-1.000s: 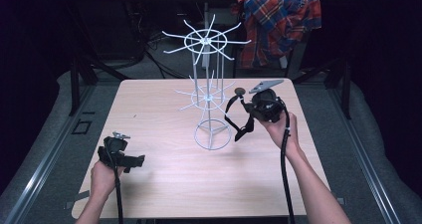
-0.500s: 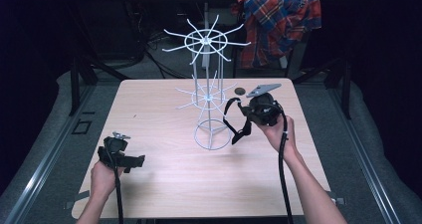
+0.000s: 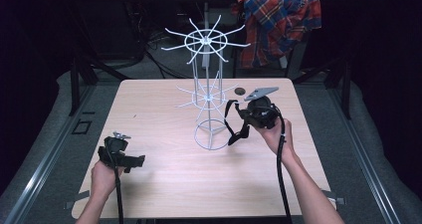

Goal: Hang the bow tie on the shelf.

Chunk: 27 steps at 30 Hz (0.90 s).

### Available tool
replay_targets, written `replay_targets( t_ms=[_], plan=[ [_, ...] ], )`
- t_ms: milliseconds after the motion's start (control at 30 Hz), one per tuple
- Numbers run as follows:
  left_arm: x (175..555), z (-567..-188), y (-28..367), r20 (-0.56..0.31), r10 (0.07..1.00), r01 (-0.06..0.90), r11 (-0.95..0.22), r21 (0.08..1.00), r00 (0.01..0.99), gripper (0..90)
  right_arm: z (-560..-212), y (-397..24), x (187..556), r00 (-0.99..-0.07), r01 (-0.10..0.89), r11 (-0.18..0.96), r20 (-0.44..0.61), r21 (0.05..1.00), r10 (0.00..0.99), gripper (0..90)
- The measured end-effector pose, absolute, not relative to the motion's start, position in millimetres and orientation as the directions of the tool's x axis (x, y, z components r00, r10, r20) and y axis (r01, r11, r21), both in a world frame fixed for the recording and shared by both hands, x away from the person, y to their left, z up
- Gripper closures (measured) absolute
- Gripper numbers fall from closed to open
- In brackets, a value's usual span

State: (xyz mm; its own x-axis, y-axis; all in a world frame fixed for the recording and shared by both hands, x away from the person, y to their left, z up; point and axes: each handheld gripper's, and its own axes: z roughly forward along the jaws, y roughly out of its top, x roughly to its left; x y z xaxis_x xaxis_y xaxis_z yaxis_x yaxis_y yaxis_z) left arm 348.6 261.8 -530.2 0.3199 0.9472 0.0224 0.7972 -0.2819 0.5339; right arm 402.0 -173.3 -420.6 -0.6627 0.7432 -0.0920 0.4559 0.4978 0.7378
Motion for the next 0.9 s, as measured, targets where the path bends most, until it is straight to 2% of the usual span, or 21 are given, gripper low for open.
replay_targets(
  t_ms=[600, 900],
  plan=[
    [349.7, -530.6, 262.1, 0.011, 0.946, 0.798, -0.281, 0.533, 0.325, 0.1, -421.8, -171.9, 401.6, -0.675, 0.461, 0.496, -0.072, 0.736, 0.734, 85.9],
    [349.5, -530.4, 262.4, -0.001, 0.945, 0.797, -0.275, 0.538, 0.326, 0.0, -425.9, -172.1, 402.1, -0.679, 0.467, 0.494, -0.061, 0.733, 0.731, 81.7]
  ],
)
